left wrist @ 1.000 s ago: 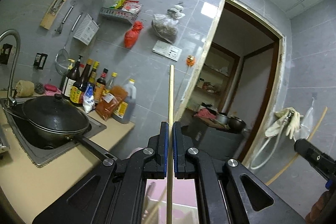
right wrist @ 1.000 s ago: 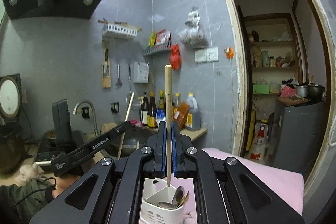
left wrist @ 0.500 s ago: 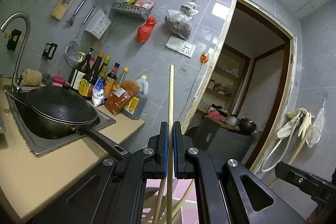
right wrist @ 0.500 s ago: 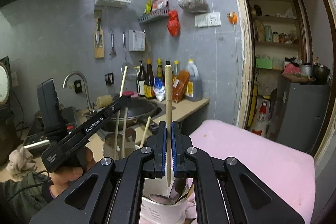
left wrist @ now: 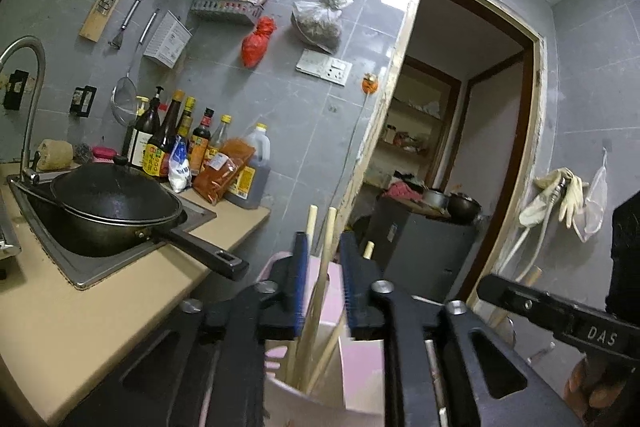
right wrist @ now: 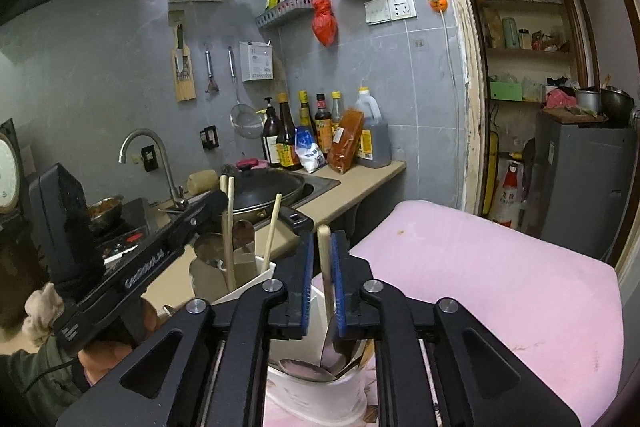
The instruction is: Organize utensils
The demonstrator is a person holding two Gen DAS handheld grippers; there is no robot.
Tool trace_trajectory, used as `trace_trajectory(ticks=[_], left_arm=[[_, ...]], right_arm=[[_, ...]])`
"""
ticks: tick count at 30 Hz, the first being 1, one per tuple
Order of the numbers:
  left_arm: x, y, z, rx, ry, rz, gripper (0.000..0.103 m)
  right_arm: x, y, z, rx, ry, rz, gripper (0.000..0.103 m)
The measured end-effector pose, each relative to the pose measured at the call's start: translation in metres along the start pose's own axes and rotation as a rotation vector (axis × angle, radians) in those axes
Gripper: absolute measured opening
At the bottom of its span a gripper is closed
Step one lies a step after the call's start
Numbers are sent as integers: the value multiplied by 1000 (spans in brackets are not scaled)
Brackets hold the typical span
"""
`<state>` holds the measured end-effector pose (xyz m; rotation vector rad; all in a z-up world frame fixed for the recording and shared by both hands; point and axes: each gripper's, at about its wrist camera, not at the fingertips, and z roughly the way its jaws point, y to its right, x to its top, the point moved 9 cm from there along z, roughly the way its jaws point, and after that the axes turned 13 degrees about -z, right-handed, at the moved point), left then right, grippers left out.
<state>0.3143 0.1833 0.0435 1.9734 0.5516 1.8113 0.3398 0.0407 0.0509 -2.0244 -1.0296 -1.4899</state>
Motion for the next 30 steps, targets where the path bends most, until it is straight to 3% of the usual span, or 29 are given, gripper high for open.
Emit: trace_trajectory(ticks=[2, 8, 14, 17, 23, 25, 30], left_arm=[[-1, 2, -4, -6, -9, -2, 23], [-1, 14, -19, -1, -34, 32, 32], [-9, 30, -36, 12, -70, 86, 49], [-15, 35, -44, 21, -92, 90, 61], [-31, 42, -62, 21, -143, 94, 75], [-38, 44, -69, 15, -160, 95, 84], [-54, 50, -89, -2, -175, 100, 92]], right_arm=[[2, 0, -3, -6, 11, -2, 21], [8, 1, -18, -68, 48, -24, 23], [4, 8, -39, -131, 73, -11, 28], [-4, 11, -56, -167, 92, 0, 50], [-22, 10, -89, -218, 101, -16, 56], [-26, 9, -100, -235, 115, -15, 69], [-39, 5, -127, -283, 132, -18, 81]])
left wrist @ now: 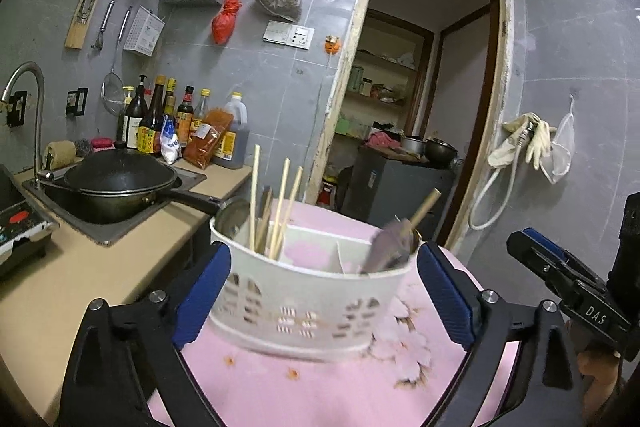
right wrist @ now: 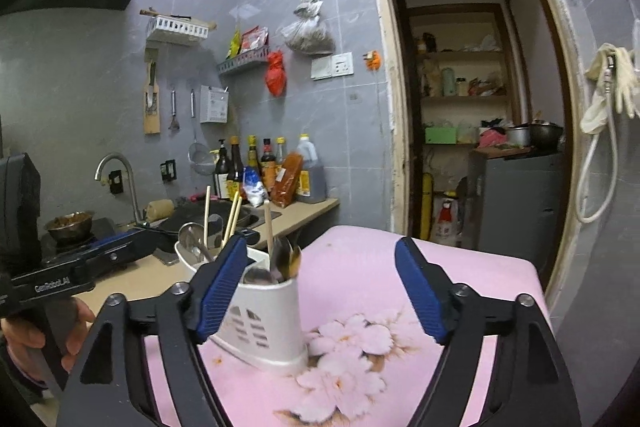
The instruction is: Organize utensils
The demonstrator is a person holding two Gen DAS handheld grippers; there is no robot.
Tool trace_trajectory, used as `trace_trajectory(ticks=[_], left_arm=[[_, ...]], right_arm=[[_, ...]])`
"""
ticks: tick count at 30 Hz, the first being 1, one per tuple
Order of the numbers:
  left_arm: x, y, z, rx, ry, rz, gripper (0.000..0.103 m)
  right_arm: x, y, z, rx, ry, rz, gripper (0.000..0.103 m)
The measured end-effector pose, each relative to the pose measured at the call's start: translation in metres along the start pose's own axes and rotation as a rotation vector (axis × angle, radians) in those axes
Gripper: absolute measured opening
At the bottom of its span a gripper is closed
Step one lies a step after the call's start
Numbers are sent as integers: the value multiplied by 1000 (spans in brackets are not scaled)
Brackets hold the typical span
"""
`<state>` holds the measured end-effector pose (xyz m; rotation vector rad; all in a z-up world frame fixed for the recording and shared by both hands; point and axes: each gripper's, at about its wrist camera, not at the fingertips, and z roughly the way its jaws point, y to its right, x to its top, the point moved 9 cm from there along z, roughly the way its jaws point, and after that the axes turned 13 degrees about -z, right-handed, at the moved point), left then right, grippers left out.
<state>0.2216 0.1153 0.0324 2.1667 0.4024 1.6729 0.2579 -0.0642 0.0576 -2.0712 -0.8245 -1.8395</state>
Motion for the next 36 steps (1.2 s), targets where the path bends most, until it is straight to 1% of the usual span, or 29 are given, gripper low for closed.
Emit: trace_trajectory(ticks=[2, 3, 4, 6, 8, 13, 17, 20, 26, 36], left_arm=[[-8, 2, -6, 0, -5, 8, 93], [-11, 3, -8, 1, -7, 11, 93], [-17, 4, -12, 2, -9, 16, 93], [-24, 7, -18, 8, -11, 25, 93], [-31, 9, -26, 14, -4, 37, 93], [-50, 16, -41, 43, 15, 90, 93], [-64, 18, -46, 65, 10, 127, 93], [-71, 19, -50, 69, 8, 128, 93], [-72, 19, -58, 80, 21, 136, 93], [-74, 18, -59, 77, 22, 131, 93]], right_arm=[[-4, 1, -14, -26, 6, -7, 87], [-7, 1, -21, -41, 10, -11, 92], [-10, 1, -30, -61, 16, -17, 99], [-14, 1, -43, -91, 24, -26, 103], [-22, 1, -59, -138, 24, -32, 103], [-37, 3, -80, -190, -2, -17, 103], [-48, 1, -89, -195, -36, 1, 103], [-55, 0, -97, -203, -48, 3, 103], [-58, -6, -104, -215, -48, -6, 103], [-62, -5, -102, -212, -62, 5, 103]])
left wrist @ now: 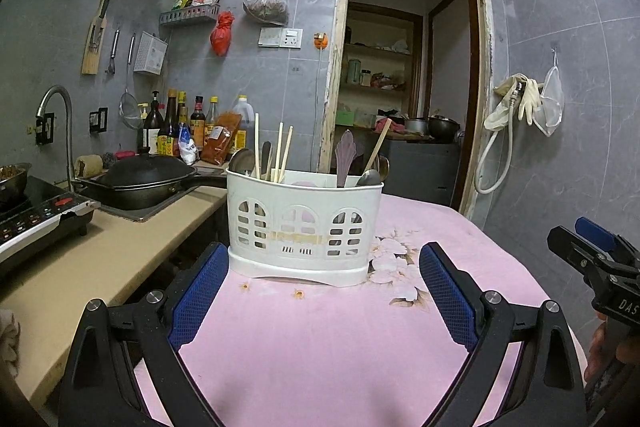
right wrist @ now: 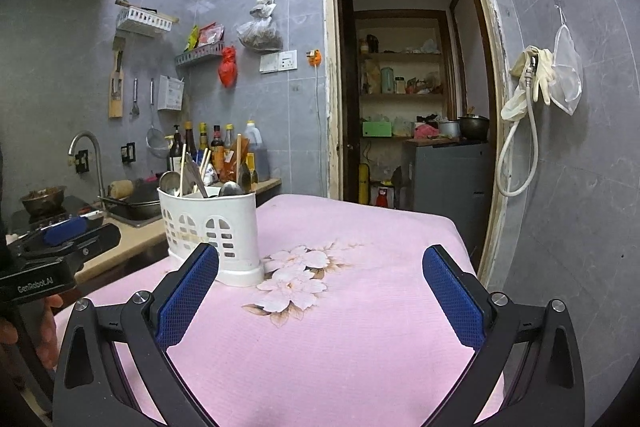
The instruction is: Organize utensils
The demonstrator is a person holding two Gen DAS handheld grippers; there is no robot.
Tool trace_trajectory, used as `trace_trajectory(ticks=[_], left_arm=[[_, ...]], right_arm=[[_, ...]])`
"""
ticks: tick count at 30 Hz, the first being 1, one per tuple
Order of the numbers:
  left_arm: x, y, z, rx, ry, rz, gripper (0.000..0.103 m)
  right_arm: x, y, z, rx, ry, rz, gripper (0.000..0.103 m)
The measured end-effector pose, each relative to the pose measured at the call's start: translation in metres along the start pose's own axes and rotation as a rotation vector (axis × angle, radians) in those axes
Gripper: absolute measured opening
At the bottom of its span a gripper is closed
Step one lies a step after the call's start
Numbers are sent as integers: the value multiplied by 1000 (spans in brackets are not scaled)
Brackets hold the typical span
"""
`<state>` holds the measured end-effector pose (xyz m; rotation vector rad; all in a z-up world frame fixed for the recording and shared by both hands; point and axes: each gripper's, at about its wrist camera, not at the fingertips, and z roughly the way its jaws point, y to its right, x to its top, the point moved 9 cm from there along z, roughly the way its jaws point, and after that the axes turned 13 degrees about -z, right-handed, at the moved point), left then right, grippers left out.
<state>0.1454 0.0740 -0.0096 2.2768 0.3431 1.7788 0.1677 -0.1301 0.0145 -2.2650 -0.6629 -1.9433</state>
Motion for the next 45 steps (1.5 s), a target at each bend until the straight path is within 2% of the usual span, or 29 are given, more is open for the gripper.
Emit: trace_trajectory(ticks=[45], left_arm=[[-3, -6, -1, 3, -7, -16, 94]], right_arm=[[-4, 2, 2, 1, -13, 3, 103]])
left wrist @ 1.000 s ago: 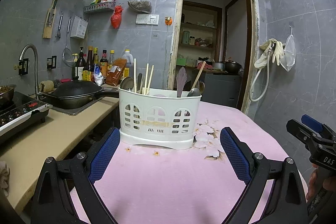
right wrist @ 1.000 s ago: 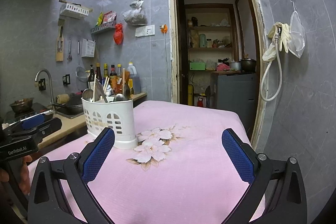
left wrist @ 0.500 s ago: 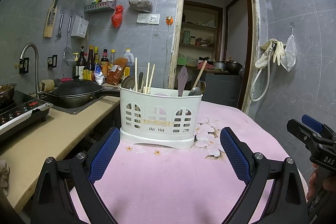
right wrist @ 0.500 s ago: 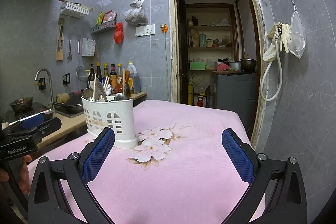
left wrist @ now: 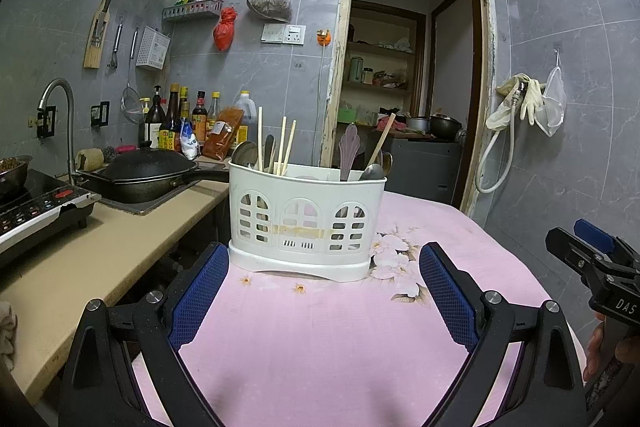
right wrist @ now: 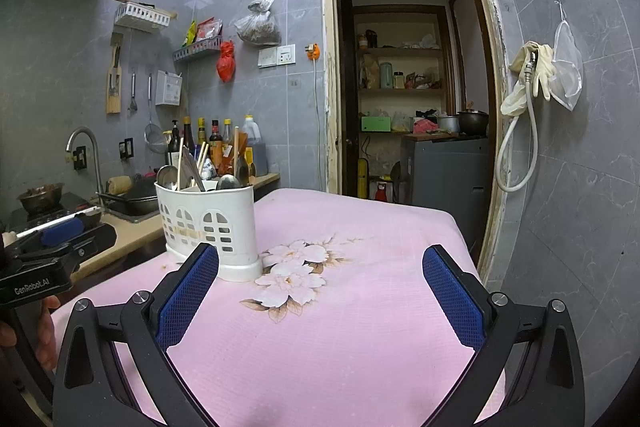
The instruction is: Organize utensils
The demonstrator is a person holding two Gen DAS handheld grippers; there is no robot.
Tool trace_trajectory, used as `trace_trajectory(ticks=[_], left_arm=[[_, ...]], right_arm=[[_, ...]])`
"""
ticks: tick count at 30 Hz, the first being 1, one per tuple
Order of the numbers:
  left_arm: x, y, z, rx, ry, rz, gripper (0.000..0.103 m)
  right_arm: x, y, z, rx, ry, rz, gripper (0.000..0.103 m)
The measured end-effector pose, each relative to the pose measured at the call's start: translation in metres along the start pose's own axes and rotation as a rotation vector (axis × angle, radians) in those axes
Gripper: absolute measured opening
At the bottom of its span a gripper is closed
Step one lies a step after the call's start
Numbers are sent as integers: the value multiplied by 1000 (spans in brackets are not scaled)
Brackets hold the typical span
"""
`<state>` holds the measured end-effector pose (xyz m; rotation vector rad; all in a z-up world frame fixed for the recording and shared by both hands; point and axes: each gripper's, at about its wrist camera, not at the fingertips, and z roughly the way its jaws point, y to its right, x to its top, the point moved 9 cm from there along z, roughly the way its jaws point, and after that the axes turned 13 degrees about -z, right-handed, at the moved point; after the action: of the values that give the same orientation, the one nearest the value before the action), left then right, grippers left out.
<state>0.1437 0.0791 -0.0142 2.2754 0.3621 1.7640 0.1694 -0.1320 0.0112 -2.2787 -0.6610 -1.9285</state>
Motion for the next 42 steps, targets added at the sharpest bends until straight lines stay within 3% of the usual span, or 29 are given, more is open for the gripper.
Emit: trace_trajectory(ticks=[29, 33, 42], left_arm=[[-5, -5, 1, -4, -13, -6, 94], [-5, -9, 4, 44, -14, 7, 94], [-7, -9, 5, 48, -10, 28, 94]], right_arm=[[-10, -5, 1, 8, -15, -6, 103], [-9, -5, 1, 9, -16, -5, 103], [-14, -10, -1, 14, -19, -13, 103]])
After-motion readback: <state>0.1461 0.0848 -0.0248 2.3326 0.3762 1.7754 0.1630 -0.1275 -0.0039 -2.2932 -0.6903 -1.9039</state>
